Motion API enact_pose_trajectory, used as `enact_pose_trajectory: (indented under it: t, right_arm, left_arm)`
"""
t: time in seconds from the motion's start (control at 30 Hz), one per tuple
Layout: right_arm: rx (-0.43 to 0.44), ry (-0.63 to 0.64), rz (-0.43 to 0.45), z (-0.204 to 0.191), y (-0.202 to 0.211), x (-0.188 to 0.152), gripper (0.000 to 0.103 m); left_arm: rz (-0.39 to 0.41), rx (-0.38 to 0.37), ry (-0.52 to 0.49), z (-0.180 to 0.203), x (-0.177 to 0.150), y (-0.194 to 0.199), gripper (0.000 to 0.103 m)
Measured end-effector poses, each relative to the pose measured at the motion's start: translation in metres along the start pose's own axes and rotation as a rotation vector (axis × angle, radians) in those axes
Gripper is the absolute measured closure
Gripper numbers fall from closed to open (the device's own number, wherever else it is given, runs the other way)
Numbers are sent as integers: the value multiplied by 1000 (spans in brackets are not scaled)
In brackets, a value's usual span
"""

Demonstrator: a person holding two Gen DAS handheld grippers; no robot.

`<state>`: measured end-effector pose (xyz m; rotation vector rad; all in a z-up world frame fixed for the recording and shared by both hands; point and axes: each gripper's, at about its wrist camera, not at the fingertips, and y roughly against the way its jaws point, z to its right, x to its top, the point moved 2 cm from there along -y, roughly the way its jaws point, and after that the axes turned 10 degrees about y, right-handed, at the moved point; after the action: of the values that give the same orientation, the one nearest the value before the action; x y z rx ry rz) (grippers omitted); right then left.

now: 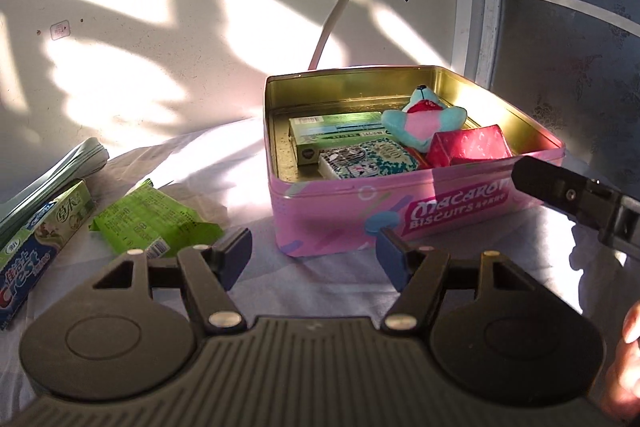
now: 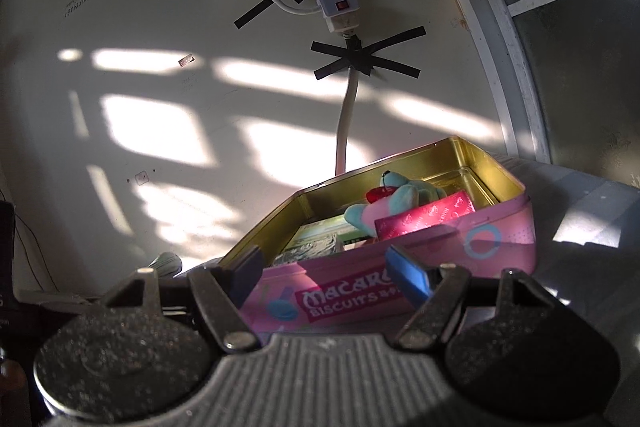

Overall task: Organize objects
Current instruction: 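Withdraw the right gripper and reach it toward the green snack pack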

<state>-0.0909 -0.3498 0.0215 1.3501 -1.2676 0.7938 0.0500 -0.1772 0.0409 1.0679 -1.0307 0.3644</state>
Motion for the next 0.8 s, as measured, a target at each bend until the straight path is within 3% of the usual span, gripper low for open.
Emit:
enact_pose_trajectory:
  t: [0.4,0.8]
  right_arm:
    - [13,42,-54,-23,-8,-8,31]
    - [60,104,-114,-55,-21,-17,31]
  left_arm:
    - [28,96,9,-36,-14,3,32]
    - [24,137,72,-72,-18,3,31]
